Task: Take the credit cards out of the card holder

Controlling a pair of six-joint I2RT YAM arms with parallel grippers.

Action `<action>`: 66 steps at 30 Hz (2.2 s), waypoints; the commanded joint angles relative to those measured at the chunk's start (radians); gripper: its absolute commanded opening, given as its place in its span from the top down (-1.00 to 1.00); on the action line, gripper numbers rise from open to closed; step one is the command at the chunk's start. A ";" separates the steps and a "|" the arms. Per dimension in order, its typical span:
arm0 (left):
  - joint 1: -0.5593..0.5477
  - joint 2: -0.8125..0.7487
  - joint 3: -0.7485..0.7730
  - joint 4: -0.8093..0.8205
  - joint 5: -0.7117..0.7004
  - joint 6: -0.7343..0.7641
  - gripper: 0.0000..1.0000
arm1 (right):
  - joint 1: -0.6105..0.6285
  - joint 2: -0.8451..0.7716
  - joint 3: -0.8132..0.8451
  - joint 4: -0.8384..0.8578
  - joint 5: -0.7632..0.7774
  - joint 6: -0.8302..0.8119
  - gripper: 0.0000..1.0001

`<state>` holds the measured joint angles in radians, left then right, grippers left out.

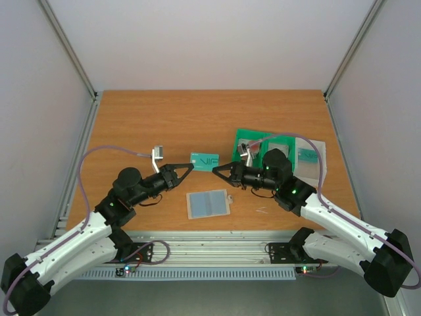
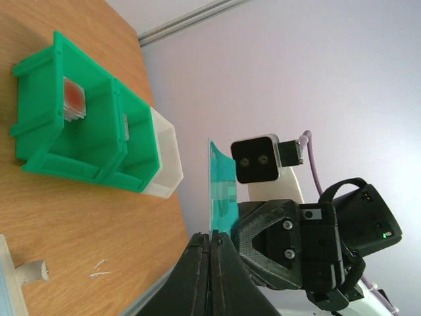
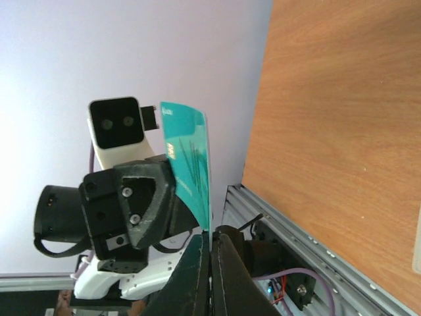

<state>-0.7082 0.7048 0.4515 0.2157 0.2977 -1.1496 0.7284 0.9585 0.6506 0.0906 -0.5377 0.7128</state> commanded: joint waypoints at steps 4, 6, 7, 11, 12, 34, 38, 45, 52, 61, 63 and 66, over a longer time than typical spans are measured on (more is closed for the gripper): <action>-0.001 0.002 -0.033 0.078 -0.026 -0.028 0.79 | 0.006 0.000 -0.006 0.026 0.002 -0.027 0.98; -0.002 -0.006 -0.031 0.056 -0.030 -0.025 0.48 | 0.005 -0.006 -0.006 0.004 0.000 -0.042 0.98; -0.002 -0.009 -0.031 0.046 -0.033 -0.020 0.31 | 0.005 -0.010 -0.004 -0.015 0.001 -0.057 0.98; -0.002 -0.027 -0.024 -0.032 -0.061 -0.005 -0.38 | 0.003 -0.029 0.053 -0.194 0.037 -0.160 0.98; -0.002 -0.032 -0.022 -0.051 -0.069 0.000 -0.49 | 0.003 -0.027 0.078 -0.248 0.053 -0.194 0.98; 0.000 -0.010 0.096 -0.483 -0.089 0.275 -0.99 | -0.425 0.138 0.447 -0.981 0.149 -0.695 0.98; 0.000 -0.009 0.101 -0.532 -0.126 0.315 -0.99 | -0.588 0.187 0.449 -1.001 0.092 -0.772 0.98; 0.004 0.005 0.130 -0.586 -0.140 0.406 -0.99 | -0.831 0.291 0.502 -1.088 0.083 -0.870 0.98; 0.010 0.055 0.165 -0.633 -0.173 0.540 -0.99 | -1.065 0.467 0.602 -1.103 -0.121 -0.944 0.96; 0.019 0.083 0.173 -0.656 -0.132 0.606 -0.99 | -1.077 0.548 0.691 -1.151 0.240 -1.036 0.98; 0.019 0.078 0.169 -0.649 -0.131 0.611 -0.99 | -1.077 0.552 0.688 -1.137 0.343 -1.060 0.98; 0.021 0.077 0.171 -0.644 -0.125 0.614 -0.99 | -1.077 0.555 0.663 -1.101 0.415 -1.111 0.98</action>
<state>-0.6941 0.7929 0.5938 -0.4458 0.1593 -0.5747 -0.3431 1.5051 1.3098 -1.0321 -0.3054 -0.3050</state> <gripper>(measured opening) 0.994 0.025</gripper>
